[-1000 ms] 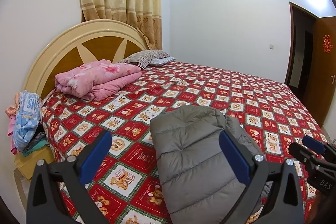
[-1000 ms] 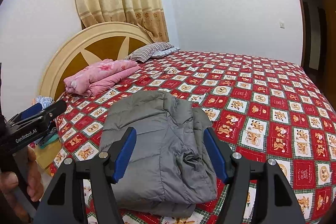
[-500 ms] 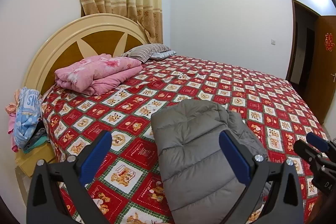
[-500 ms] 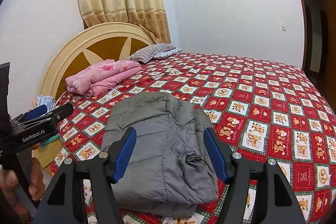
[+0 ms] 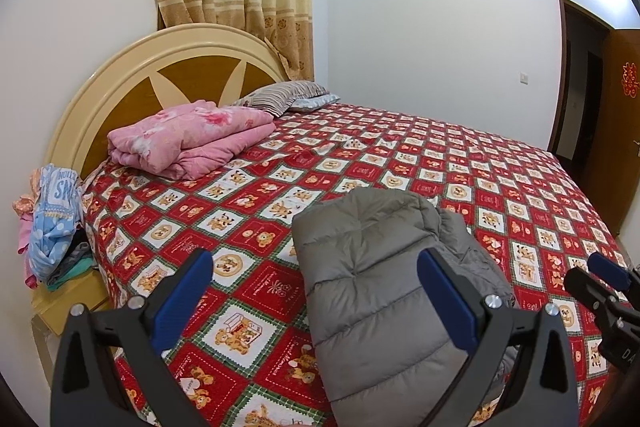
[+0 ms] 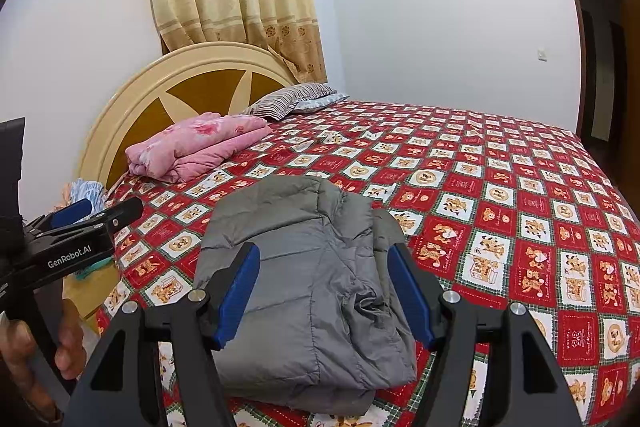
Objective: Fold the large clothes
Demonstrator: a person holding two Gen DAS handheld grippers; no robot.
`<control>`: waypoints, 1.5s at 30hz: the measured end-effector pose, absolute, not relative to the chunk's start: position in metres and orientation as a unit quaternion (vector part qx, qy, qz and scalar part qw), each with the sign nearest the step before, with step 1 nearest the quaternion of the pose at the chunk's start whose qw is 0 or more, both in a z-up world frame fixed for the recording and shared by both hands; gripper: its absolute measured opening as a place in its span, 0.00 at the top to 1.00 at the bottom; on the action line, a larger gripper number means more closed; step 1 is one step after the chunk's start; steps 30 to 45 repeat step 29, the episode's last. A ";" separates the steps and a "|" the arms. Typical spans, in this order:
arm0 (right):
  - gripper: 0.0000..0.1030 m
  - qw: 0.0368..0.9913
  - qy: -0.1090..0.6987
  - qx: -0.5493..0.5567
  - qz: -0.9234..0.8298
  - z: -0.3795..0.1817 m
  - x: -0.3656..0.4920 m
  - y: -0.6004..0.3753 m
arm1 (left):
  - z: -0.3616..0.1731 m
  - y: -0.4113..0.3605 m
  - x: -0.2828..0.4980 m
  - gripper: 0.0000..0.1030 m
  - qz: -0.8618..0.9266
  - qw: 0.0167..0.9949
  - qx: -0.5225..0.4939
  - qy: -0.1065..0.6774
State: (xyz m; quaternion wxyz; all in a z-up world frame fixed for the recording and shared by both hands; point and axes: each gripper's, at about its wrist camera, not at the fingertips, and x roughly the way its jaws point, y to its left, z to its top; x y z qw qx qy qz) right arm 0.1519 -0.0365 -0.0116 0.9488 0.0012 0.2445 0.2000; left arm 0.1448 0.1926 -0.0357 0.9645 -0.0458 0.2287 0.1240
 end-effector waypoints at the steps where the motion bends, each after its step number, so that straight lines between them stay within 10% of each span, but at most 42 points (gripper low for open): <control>1: 0.35 0.949 0.245 0.001 0.200 -0.012 0.152 -0.036 | -0.036 0.193 0.145 0.00 0.124 0.964 -0.046 0.229; 45: 0.35 0.949 0.241 -0.007 0.204 -0.014 0.150 -0.041 | -0.038 0.191 0.144 0.00 0.133 0.966 -0.037 0.218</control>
